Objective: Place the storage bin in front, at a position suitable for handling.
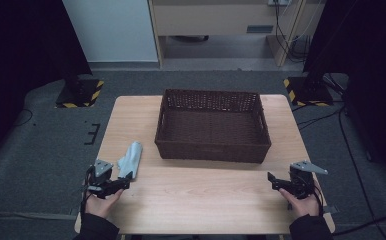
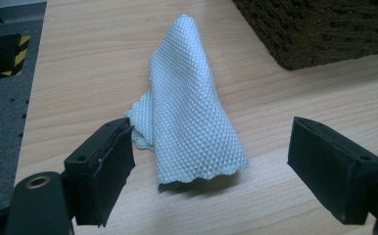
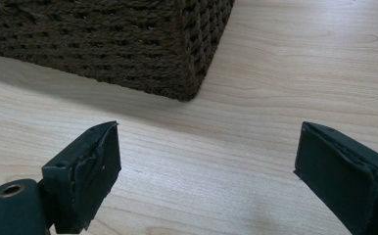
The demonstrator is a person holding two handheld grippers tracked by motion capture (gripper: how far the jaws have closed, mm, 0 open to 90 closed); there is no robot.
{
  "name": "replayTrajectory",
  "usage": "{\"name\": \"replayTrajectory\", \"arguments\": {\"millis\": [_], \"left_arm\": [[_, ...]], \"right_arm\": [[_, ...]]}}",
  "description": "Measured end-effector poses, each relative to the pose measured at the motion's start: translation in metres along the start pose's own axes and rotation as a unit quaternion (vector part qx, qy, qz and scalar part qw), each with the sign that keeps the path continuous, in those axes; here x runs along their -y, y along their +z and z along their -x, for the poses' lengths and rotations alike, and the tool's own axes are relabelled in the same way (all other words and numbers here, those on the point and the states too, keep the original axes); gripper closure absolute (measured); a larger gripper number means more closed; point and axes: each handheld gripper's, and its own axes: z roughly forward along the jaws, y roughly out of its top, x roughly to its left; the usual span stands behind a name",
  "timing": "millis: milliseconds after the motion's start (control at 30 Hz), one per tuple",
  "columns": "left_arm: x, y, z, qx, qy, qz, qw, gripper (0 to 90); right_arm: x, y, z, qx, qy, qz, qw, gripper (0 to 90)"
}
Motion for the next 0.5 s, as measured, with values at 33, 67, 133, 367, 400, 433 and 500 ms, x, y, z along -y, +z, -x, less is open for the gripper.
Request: {"name": "replayTrajectory", "arguments": {"millis": [33,67,133,367,400,433,500], "left_arm": [[-0.001,0.002,0.001,-0.002,0.004,0.000,1.0000,16.6],[-0.002,0.004,0.001,-0.003,0.006,0.000,1.0000,17.1],[-0.003,0.005,0.001,-0.003,0.006,-0.001,1.0000,17.5],[-0.008,0.029,-0.002,-0.022,0.019,-0.022,0.9993,20.8],[-0.008,0.032,-0.003,-0.026,0.021,-0.024,0.9991,21.1],[-0.009,0.036,-0.004,-0.029,0.023,-0.023,0.9990,22.0],[-0.012,0.042,-0.006,-0.030,0.024,-0.025,0.9989,24.3]], "right_arm": [[0.000,0.000,0.000,0.000,0.000,0.000,1.0000,10.3],[0.000,0.000,0.001,0.002,-0.001,0.000,1.0000,10.4],[0.000,0.000,0.000,0.003,0.000,0.000,1.0000,10.5],[0.000,0.006,-0.005,0.005,-0.013,-0.014,0.9998,11.4],[0.000,0.007,-0.005,0.005,-0.015,-0.015,0.9998,11.4],[-0.001,0.008,-0.006,0.005,-0.016,-0.018,0.9997,11.6],[-0.001,0.009,-0.007,0.000,-0.021,-0.018,0.9996,11.8]]}}
